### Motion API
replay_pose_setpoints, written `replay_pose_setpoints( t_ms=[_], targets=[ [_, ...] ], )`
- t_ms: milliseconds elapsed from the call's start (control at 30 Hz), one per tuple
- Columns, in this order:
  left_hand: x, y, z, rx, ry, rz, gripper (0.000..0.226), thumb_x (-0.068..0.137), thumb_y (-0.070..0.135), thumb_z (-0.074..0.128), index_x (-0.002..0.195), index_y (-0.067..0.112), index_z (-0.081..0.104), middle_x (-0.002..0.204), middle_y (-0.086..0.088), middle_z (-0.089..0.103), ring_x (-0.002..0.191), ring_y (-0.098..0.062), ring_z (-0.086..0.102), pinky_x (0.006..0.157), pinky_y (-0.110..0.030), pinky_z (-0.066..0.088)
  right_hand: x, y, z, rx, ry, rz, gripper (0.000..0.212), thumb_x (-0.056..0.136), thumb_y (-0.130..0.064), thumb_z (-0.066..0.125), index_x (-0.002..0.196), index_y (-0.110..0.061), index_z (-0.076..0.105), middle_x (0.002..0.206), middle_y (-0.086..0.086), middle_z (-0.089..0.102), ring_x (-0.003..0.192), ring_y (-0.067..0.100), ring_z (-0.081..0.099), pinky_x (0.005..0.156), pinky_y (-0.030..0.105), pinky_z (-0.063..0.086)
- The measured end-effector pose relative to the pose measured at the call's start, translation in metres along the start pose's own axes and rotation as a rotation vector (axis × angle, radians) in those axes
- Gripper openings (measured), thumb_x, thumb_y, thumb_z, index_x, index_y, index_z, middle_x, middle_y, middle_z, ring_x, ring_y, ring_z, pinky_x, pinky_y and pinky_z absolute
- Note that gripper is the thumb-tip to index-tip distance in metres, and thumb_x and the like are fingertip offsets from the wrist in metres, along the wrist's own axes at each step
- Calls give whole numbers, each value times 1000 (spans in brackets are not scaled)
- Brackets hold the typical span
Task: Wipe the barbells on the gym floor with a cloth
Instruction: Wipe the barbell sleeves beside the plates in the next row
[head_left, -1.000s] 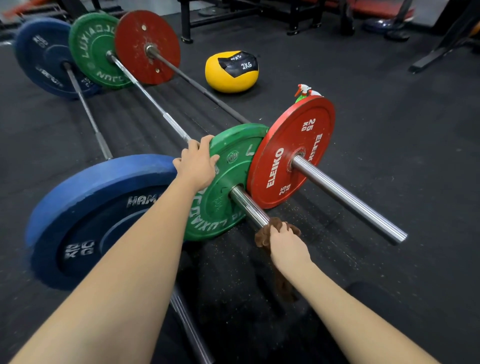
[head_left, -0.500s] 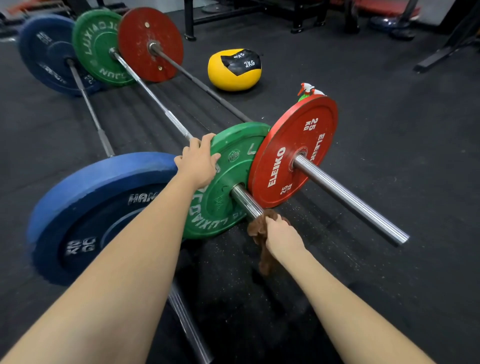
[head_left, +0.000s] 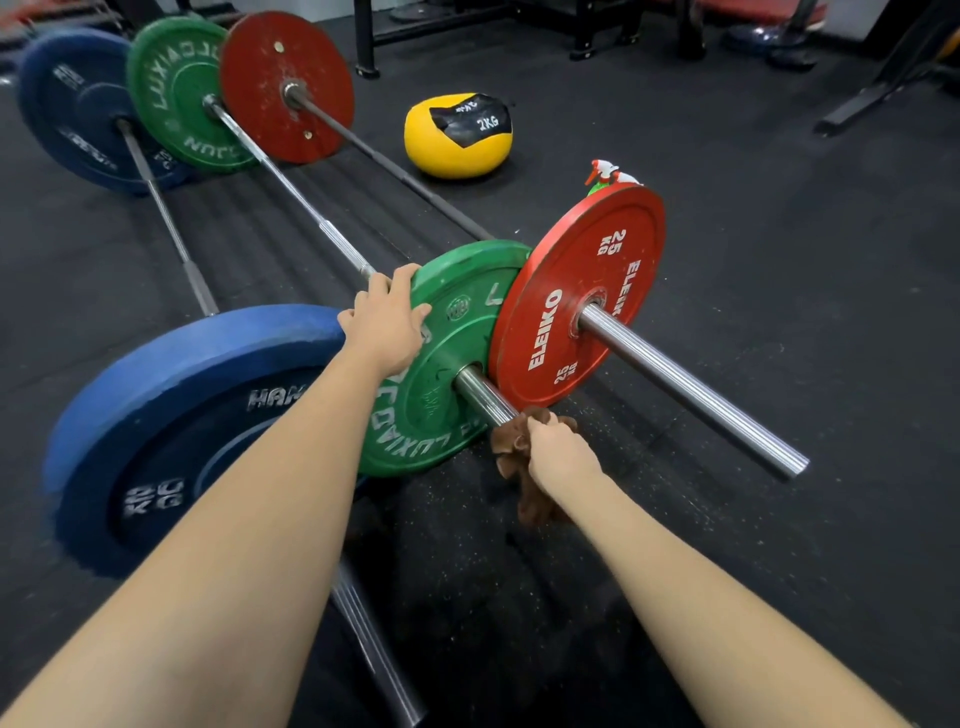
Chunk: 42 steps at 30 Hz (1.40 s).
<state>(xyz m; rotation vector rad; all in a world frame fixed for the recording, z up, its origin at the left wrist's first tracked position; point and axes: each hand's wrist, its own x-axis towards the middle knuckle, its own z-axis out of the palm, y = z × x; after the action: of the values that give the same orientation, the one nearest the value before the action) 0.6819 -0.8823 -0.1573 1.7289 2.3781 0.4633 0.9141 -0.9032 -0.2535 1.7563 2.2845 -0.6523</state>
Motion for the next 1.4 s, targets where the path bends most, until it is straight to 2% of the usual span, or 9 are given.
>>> replay_pose_setpoints(
  t_ms=[133, 400, 500, 733, 967, 1167, 1300, 1400],
  targets=[
    [-2, 1, 1, 7, 7, -9, 50, 110, 35, 39, 157, 25, 25, 146, -16, 38, 124, -39, 45, 104, -56, 33, -16, 7, 8, -12, -9, -18, 66, 103, -3, 45, 162, -19, 19, 168, 12, 18, 148, 35, 33, 114, 46, 40],
    [-4, 1, 4, 23, 24, -16, 51, 111, 35, 37, 158, 24, 23, 150, -18, 35, 127, -41, 43, 104, -56, 32, -82, 54, 33, -10, -7, 10, 75, 102, -6, 48, 163, -24, 10, 171, 8, 4, 150, 34, 30, 117, 41, 35],
    [-3, 1, 6, 31, 35, -26, 51, 110, 36, 38, 158, 24, 23, 149, -18, 35, 127, -42, 42, 105, -56, 32, -81, 53, 29, -4, -36, 24, 73, 102, -6, 48, 163, -20, 11, 170, 11, 6, 150, 34, 31, 119, 41, 34],
    [-5, 7, 3, 29, 16, -91, 48, 111, 36, 37, 157, 30, 23, 147, -15, 35, 125, -39, 42, 107, -56, 28, -31, 18, 9, 51, -26, 31, 66, 101, -9, 52, 160, -18, 25, 163, 14, 28, 142, 35, 42, 110, 47, 45],
    [-4, 6, 4, 31, 5, -87, 49, 111, 36, 36, 157, 29, 21, 150, -17, 32, 128, -41, 41, 107, -57, 29, -48, 40, 18, 51, -14, 54, 67, 104, -16, 51, 162, -29, 20, 164, 8, 31, 134, 30, 53, 107, 41, 50],
    [-6, 6, 4, 33, -6, -83, 49, 111, 37, 35, 158, 28, 21, 150, -17, 33, 128, -41, 42, 107, -57, 30, -90, 71, 30, 1, -1, 60, 67, 106, -14, 46, 163, -26, 12, 167, 7, 25, 132, 26, 56, 103, 33, 50],
    [-5, 5, 4, 41, -21, -98, 50, 111, 36, 35, 158, 27, 20, 154, -19, 31, 133, -43, 40, 117, -61, 19, -81, 58, 26, -24, -9, 58, 70, 103, -8, 49, 163, -17, 14, 167, 12, 19, 139, 31, 47, 108, 40, 48],
    [-4, 6, 3, 36, -56, -110, 51, 111, 34, 35, 159, 27, 18, 156, -20, 28, 136, -45, 39, 121, -64, 8, -57, 41, 22, 14, 0, 34, 70, 102, -9, 52, 162, -19, 18, 166, 12, 23, 140, 33, 45, 108, 43, 48]
  ],
)
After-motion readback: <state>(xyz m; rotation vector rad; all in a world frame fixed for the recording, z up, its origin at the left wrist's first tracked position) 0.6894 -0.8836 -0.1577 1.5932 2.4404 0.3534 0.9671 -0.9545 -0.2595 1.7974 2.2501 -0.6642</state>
